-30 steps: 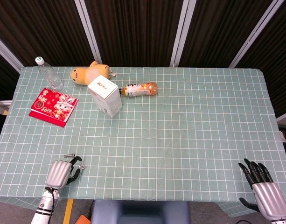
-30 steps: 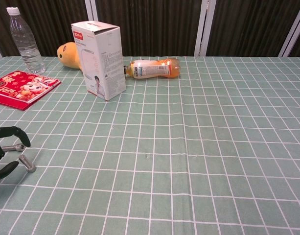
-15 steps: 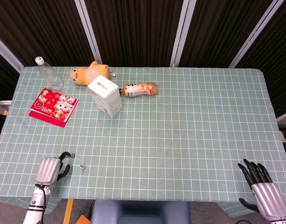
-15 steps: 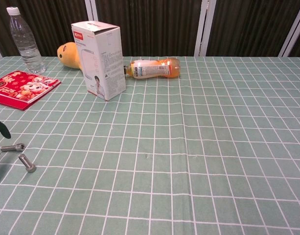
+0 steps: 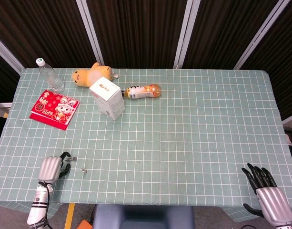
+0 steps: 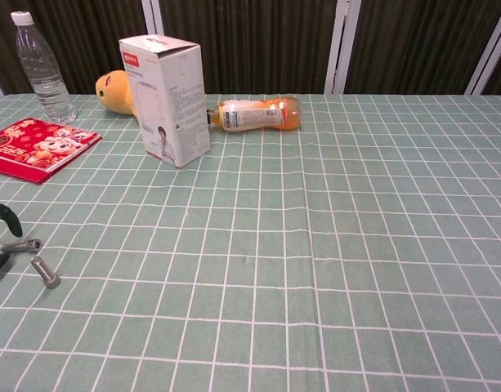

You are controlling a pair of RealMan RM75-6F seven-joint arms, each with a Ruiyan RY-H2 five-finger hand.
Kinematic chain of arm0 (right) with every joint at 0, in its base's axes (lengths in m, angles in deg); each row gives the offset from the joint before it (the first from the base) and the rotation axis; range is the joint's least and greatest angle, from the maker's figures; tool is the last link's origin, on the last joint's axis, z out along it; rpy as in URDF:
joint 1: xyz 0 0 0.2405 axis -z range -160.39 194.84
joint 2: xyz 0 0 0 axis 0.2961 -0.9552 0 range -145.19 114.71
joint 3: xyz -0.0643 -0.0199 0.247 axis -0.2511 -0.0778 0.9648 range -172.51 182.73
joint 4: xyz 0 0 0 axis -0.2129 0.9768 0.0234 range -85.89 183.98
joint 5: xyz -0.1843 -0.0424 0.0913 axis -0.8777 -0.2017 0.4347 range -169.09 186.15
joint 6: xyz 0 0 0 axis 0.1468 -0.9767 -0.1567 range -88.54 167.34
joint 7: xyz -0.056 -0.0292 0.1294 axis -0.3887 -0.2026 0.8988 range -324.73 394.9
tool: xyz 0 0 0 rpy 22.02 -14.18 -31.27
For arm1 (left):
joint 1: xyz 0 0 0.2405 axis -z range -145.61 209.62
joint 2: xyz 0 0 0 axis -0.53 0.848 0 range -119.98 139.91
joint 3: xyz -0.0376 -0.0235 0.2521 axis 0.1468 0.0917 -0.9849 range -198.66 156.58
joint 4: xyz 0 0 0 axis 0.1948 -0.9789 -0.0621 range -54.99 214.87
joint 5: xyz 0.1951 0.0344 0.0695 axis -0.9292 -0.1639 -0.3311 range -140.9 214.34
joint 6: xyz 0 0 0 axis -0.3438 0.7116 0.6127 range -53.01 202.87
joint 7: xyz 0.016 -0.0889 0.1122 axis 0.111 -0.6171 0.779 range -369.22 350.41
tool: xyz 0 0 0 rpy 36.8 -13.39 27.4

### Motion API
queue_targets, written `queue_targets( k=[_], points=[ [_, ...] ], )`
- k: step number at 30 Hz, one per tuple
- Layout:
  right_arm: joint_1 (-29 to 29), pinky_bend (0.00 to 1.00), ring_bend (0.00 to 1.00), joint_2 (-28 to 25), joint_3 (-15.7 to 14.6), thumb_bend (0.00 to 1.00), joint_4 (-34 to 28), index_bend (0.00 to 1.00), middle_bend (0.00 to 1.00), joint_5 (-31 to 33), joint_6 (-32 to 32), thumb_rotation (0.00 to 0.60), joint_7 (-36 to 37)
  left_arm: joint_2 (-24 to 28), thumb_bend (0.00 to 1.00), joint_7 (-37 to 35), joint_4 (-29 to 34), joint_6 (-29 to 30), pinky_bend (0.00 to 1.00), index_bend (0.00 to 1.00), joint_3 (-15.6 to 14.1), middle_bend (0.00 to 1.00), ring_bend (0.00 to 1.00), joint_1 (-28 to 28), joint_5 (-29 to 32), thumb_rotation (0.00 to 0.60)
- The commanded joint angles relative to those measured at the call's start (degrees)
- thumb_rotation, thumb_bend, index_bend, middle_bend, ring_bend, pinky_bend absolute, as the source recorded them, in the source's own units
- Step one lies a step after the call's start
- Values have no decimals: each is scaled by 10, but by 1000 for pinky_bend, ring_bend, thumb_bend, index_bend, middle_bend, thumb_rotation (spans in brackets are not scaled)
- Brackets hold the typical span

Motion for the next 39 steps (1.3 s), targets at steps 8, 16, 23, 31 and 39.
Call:
queue_targets(
  k=[8, 16, 23, 31, 39],
  points=[
    [-3, 0, 0, -3, 0, 158, -2, 0, 0, 3, 5, 600, 3, -17, 396, -7, -36, -22, 1000, 464, 8, 1000, 1000, 10, 19, 600],
    [-4, 0, 0, -4, -2, 158, -2, 0, 0, 3, 9, 600, 3, -22, 398, -15, -53, -23, 1000, 500, 8, 1000, 1000, 13, 21, 600],
    [-4, 0, 0, -5, -3, 158, -3, 0, 0, 2, 8, 600, 4, -23, 398, -16, -55, -25, 1000, 542, 9, 1000, 1000, 15, 24, 600],
    [-4, 0, 0, -5, -3, 158, -3, 0, 0, 2, 8, 600, 4, -16, 399, -19, -40, -4, 1000, 572, 8, 1000, 1000, 12, 16, 600],
    [-4, 0, 0, -5, -3, 158, -3, 0, 0, 3, 8, 600, 4, -3, 398, -15, -8, 12, 1000, 569, 4, 1000, 1000, 11, 4, 600]
  ],
)
